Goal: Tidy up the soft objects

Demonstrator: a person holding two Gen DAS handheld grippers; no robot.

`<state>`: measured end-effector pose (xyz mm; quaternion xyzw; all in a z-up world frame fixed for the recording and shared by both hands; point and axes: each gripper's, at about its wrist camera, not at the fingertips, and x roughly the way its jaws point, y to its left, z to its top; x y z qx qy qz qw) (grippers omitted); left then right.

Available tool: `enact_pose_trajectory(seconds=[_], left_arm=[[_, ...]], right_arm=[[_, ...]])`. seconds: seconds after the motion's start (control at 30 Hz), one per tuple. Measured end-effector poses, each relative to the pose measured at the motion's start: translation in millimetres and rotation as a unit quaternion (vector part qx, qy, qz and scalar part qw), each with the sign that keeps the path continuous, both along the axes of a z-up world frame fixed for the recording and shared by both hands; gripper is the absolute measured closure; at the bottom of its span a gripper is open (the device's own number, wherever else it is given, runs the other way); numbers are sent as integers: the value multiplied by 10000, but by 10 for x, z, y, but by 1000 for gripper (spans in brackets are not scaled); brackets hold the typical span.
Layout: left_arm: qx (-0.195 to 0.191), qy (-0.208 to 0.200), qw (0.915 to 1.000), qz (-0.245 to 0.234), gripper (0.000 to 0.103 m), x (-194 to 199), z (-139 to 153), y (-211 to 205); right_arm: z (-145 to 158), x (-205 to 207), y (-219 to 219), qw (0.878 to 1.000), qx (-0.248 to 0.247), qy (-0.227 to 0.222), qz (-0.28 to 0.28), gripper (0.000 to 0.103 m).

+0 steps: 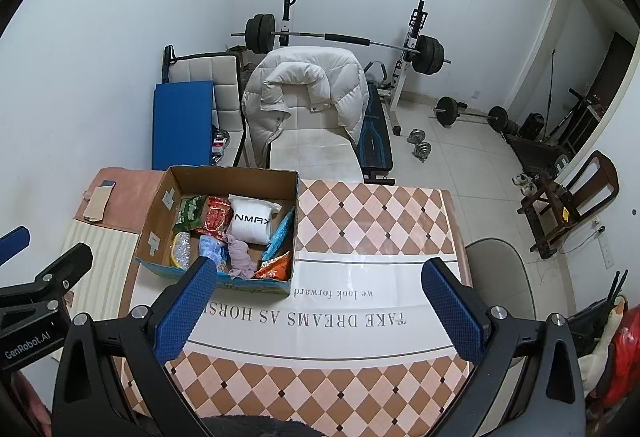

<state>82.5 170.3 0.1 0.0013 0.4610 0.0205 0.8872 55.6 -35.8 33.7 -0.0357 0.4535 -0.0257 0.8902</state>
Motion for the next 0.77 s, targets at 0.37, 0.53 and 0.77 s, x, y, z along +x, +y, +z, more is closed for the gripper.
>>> enact_pose_trajectory(seconds=[0.37,0.53,0.77], left_arm=[[8,-69,10000,16,0,-17,77,-19],[19,-76,10000,10,0,-10,80,-20],[23,-54,10000,-12,0,-14,97,-16]], right_arm=[[162,-55,-88,10000,-2,-92,0,0],[177,-64,-94,10000,-1,-91,-2,0],[174,-70,-98,10000,3,-94,3,0]])
